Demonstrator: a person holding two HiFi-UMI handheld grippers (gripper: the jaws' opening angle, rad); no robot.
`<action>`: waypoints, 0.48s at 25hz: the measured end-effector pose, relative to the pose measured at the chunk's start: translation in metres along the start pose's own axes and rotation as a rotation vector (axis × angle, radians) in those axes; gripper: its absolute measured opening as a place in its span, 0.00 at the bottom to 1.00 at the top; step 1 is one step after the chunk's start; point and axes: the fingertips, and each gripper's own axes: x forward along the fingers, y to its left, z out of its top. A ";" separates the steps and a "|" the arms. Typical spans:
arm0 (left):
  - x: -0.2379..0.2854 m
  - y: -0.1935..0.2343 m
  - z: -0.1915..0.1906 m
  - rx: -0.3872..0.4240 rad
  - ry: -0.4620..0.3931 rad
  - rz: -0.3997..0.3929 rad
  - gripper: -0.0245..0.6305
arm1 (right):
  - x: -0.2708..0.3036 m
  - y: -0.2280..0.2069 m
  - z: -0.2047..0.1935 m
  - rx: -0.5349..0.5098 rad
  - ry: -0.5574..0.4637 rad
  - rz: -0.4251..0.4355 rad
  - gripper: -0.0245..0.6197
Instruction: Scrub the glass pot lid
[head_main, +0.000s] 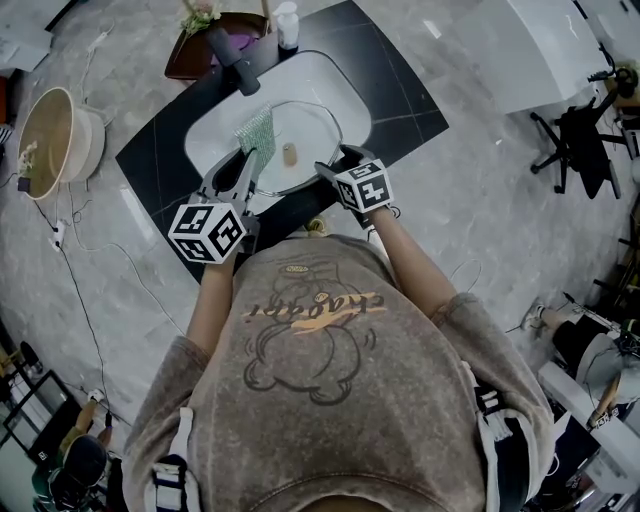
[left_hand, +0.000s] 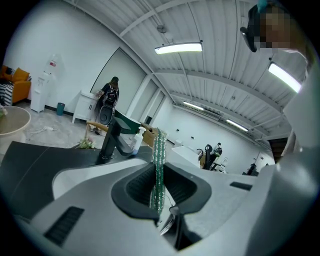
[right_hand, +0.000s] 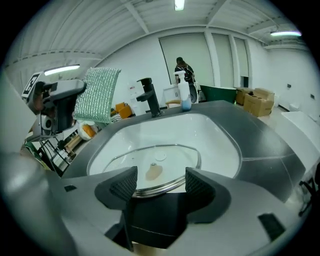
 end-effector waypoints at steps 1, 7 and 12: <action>0.001 0.001 -0.001 -0.001 0.002 0.001 0.13 | 0.003 -0.001 -0.003 -0.002 0.019 0.000 0.49; 0.007 0.006 -0.005 -0.008 0.013 0.009 0.13 | 0.010 -0.003 -0.014 0.010 0.063 0.010 0.49; 0.014 0.011 -0.009 -0.004 0.035 0.005 0.13 | 0.011 -0.003 -0.013 0.034 0.063 0.015 0.49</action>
